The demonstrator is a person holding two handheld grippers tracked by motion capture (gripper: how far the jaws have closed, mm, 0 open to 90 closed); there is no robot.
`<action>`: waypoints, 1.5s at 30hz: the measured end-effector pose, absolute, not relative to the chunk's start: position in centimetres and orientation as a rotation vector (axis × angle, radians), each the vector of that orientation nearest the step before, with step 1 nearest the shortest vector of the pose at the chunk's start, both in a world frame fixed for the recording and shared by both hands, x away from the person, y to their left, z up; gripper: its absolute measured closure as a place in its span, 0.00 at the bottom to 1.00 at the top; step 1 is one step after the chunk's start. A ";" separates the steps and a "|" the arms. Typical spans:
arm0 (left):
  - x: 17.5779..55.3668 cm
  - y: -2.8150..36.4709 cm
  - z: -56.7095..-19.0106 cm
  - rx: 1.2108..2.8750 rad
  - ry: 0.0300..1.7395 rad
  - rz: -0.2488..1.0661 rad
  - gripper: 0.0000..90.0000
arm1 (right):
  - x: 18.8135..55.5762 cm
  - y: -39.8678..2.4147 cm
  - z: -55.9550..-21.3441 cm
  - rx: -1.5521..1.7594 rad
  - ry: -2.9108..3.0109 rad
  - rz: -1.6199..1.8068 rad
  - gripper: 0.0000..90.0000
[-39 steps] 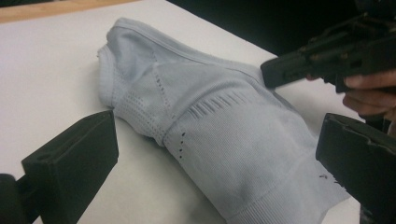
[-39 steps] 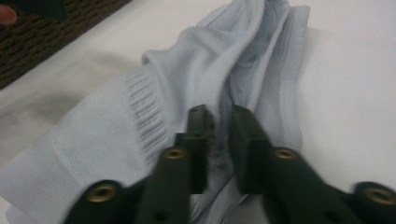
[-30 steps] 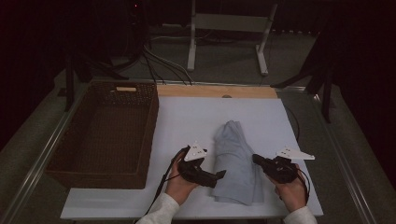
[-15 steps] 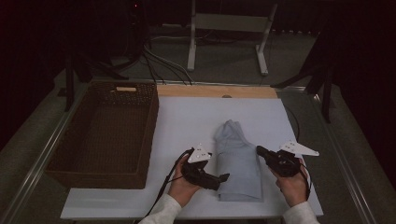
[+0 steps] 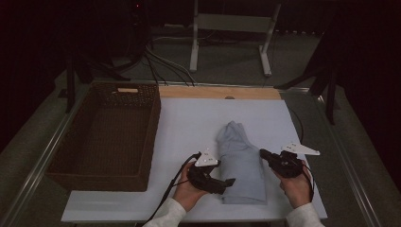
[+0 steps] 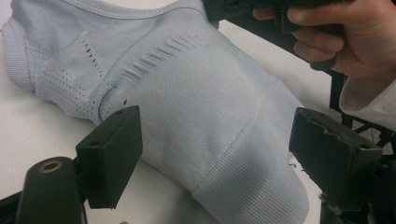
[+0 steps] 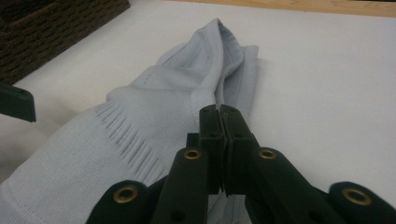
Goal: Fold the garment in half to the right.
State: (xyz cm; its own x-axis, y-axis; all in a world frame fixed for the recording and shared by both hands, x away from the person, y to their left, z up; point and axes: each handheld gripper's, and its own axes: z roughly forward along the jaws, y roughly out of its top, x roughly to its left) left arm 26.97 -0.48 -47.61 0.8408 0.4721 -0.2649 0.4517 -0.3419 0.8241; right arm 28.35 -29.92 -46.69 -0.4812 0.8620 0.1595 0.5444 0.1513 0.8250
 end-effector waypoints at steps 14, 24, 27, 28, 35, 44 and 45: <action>27.0 -0.4 -47.5 1.983 0.687 0.031 0.21 | 27.0 -30.3 -46.6 1.424 2.107 1.244 0.55; 26.6 -1.1 -47.9 2.015 0.667 -0.005 0.31 | 27.9 -30.0 -47.1 1.414 2.175 1.210 0.91; 26.4 -1.5 -48.0 2.040 0.672 0.014 0.37 | 27.8 -29.9 -46.9 1.399 2.157 1.225 0.91; 26.4 -1.6 -48.1 2.051 0.673 0.027 0.38 | 27.8 -29.9 -46.8 1.395 2.151 1.228 0.91; 26.2 -2.0 -48.5 2.112 0.698 0.061 0.65 | 27.7 -30.2 -46.3 1.381 2.107 1.253 0.92; 25.7 -2.5 -48.6 2.163 0.642 0.010 0.97 | 27.7 -30.1 -46.0 1.365 2.083 1.248 0.92; 25.6 -2.5 -48.6 2.161 0.636 0.005 0.97 | 27.7 -30.1 -46.0 1.366 2.082 1.246 0.92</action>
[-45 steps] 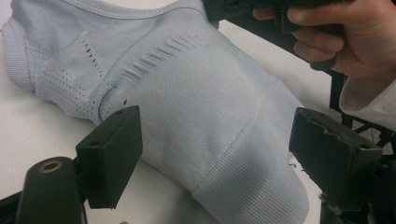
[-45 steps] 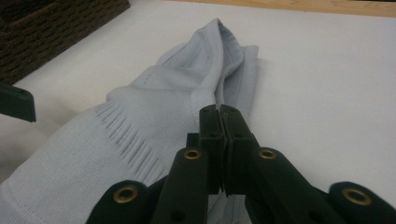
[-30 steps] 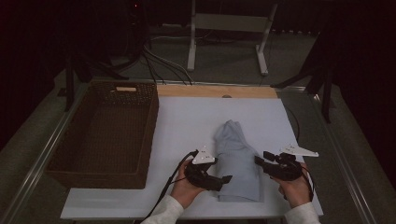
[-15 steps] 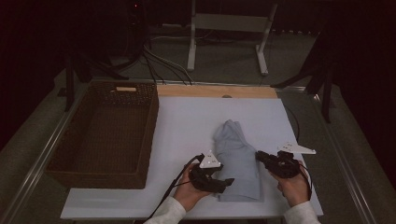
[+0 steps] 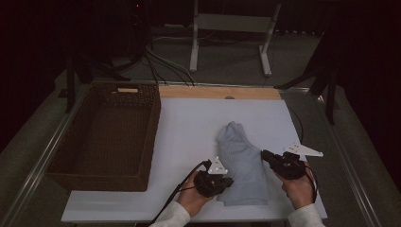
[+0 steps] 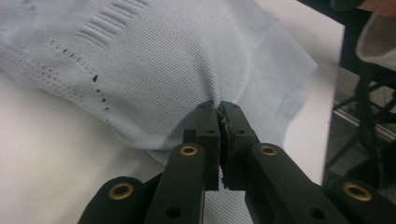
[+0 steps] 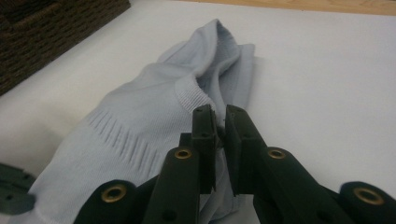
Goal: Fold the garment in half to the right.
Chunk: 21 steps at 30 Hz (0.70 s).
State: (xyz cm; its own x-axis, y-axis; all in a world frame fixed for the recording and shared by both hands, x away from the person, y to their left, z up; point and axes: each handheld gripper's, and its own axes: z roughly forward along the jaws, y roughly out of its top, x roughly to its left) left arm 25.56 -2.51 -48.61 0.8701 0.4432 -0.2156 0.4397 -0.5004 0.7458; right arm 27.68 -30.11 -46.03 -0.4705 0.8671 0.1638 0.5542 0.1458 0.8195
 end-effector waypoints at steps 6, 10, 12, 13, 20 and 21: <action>25.1 -2.7 -48.5 2.160 0.627 -0.015 0.95 | 27.7 -30.1 -46.2 1.371 2.091 1.234 0.92; 25.5 -2.2 -48.4 2.128 0.649 0.010 0.70 | 27.5 -30.0 -46.4 1.372 2.112 1.225 0.90; 25.7 -2.0 -48.2 2.113 0.666 0.030 0.59 | 27.4 -30.0 -46.4 1.372 2.115 1.221 0.87; 25.8 -1.8 -48.1 2.104 0.675 0.039 0.55 | 27.3 -30.0 -46.4 1.374 2.112 1.221 0.84; 26.2 -1.5 -48.0 2.059 0.715 0.055 0.39 | 26.7 -30.0 -46.2 1.393 2.087 1.202 0.57; 26.2 -1.4 -47.9 2.056 0.718 0.060 0.37 | 26.6 -30.0 -46.2 1.395 2.090 1.193 0.54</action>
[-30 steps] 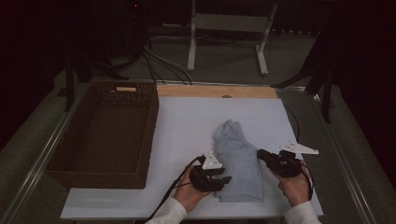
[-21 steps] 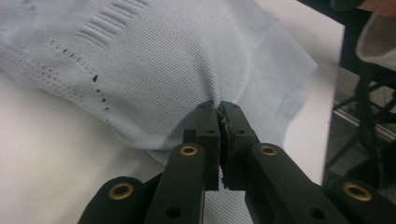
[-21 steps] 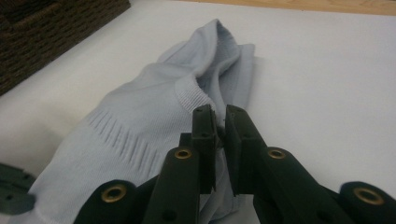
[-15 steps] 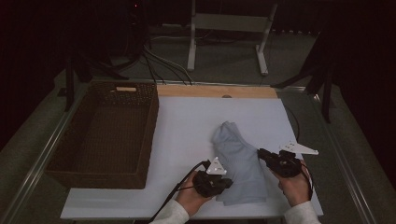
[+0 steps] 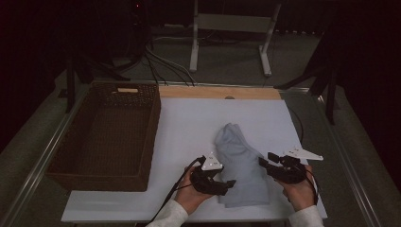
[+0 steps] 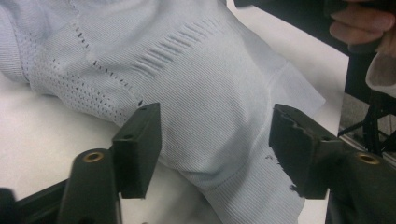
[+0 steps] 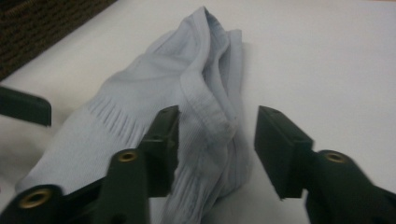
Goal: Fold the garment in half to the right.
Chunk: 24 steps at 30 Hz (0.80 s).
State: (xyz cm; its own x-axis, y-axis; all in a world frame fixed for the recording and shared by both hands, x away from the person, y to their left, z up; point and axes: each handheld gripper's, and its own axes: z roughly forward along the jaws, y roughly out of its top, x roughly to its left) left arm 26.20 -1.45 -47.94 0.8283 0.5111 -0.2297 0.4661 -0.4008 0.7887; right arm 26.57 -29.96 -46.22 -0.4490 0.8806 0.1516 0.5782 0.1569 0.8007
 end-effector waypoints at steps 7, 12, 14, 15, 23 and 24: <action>26.4 -1.2 -47.6 2.020 0.747 0.092 0.21 | 25.9 -29.6 -46.4 1.381 2.118 1.167 0.41; 26.4 -1.0 -47.5 2.003 0.775 0.116 0.12 | 25.5 -29.5 -46.7 1.388 2.134 1.154 0.36; 26.5 -0.9 -47.5 2.001 0.778 0.113 0.12 | 25.3 -29.5 -46.8 1.390 2.139 1.152 0.35; 26.5 -0.9 -47.5 1.999 0.781 0.115 0.12 | 25.2 -29.5 -46.8 1.394 2.142 1.150 0.35; 26.7 -0.6 -47.7 1.991 0.800 0.106 0.11 | 24.7 -29.7 -47.3 1.410 2.172 1.133 0.37; 26.7 -0.6 -47.8 1.993 0.802 0.104 0.11 | 24.6 -29.8 -47.4 1.413 2.176 1.131 0.38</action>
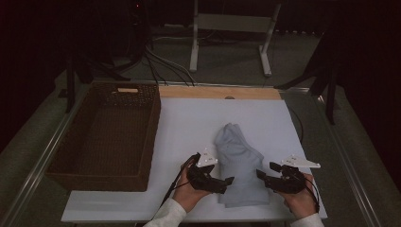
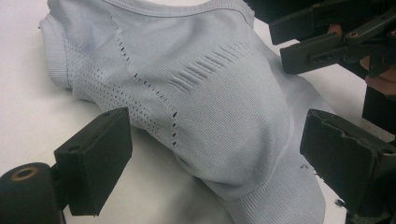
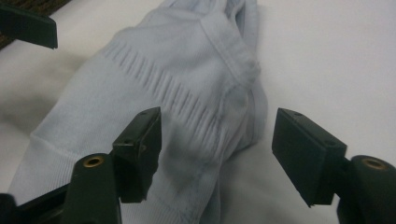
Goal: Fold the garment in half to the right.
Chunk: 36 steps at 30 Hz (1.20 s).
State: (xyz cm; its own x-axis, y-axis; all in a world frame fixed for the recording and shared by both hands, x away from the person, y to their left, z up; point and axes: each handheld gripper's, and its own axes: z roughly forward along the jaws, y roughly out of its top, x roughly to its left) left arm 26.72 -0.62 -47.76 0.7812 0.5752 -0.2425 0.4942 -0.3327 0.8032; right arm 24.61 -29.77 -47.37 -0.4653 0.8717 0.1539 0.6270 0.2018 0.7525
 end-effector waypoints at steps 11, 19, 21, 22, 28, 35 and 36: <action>26.7 -0.7 -48.4 2.004 0.810 0.082 0.14 | 24.4 -29.8 -48.3 1.428 2.233 1.067 0.46; 26.6 -1.0 -48.9 2.022 0.811 0.059 0.17 | 24.6 -29.6 -49.0 1.464 2.270 1.021 0.51; 26.5 -1.2 -49.2 2.030 0.810 0.055 0.17 | 24.7 -29.5 -49.1 1.473 2.283 1.017 0.53; 26.5 -1.2 -49.3 2.037 0.808 0.053 0.17 | 24.7 -29.5 -49.1 1.478 2.286 1.011 0.53; 26.5 -1.8 -49.7 2.060 0.807 0.053 0.18 | 25.0 -29.3 -49.5 1.492 2.309 0.996 0.53; 26.8 -2.3 -50.2 2.071 0.824 0.057 0.24 | 25.5 -28.7 -49.7 1.484 2.356 0.972 0.71; 26.9 -2.4 -50.2 2.077 0.822 0.060 0.25 | 25.5 -28.6 -49.7 1.481 2.360 0.966 0.73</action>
